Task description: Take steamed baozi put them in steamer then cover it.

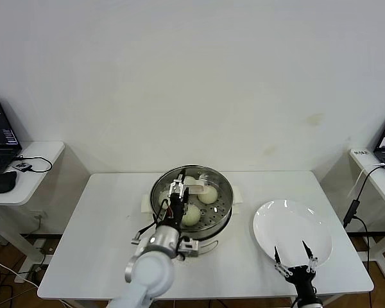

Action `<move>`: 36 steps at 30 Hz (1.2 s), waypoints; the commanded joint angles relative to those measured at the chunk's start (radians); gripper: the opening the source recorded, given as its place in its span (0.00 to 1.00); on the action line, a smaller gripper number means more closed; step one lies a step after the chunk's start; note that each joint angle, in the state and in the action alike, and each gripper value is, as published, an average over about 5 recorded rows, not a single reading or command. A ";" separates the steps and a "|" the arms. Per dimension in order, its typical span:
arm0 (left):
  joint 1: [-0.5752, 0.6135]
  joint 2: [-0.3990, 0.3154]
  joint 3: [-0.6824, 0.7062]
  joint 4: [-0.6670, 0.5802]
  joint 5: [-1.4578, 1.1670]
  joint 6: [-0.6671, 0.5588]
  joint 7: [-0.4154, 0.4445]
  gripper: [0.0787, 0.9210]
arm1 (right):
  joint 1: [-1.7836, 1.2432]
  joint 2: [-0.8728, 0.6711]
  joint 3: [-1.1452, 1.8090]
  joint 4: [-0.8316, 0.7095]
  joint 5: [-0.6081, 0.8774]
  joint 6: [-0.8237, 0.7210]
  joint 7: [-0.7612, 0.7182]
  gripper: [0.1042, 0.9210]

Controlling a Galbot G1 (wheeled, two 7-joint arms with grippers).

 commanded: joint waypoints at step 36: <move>0.766 0.090 -0.636 -0.002 -1.661 -0.576 -0.379 0.88 | -0.183 -0.075 -0.113 0.201 0.153 -0.188 -0.057 0.88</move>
